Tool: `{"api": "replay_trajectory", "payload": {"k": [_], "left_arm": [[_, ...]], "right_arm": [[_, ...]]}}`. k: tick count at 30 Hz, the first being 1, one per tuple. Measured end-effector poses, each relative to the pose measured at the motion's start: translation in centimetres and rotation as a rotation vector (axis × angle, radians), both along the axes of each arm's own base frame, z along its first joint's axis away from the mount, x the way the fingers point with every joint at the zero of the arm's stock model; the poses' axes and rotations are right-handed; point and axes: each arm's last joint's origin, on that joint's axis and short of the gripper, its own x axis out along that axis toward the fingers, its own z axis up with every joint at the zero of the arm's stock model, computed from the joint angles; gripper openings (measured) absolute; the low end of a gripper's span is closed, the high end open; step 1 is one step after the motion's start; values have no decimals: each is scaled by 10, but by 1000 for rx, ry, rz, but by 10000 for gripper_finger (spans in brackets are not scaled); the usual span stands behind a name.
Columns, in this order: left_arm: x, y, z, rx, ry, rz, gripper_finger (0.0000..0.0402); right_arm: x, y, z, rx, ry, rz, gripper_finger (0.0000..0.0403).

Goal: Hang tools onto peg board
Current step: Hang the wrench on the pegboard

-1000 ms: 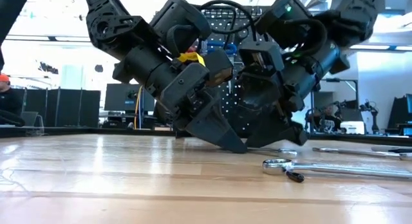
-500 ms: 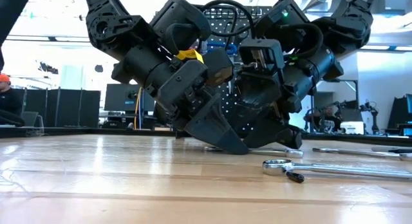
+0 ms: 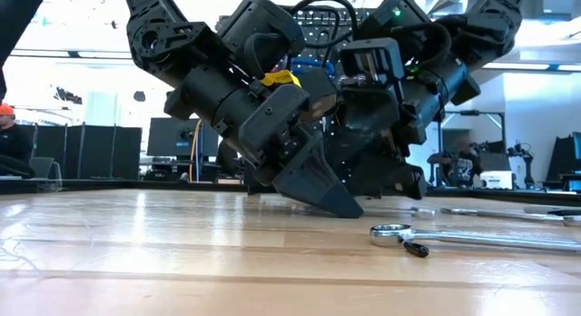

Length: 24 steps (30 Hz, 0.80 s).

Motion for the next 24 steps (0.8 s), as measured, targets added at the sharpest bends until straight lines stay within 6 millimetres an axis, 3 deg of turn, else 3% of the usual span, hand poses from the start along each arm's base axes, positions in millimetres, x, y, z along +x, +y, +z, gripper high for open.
{"api": "replay_trajectory", "payload": {"k": [10, 15, 19, 24], "left_arm": [[0, 0, 0, -1, -3, 1, 0], [0, 0, 0, -9, -3, -1, 0], [0, 0, 0, -9, -4, -1, 0], [0, 0, -2, -1, -4, 10, 0]], "right_arm": [[-4, -4, 8, 1, -3, 68, 230], [-20, -8, 17, -78, 114, 32, 225], [-22, -3, 4, -79, 191, 36, 220], [-10, 5, -23, 11, 167, 94, 217]]}}
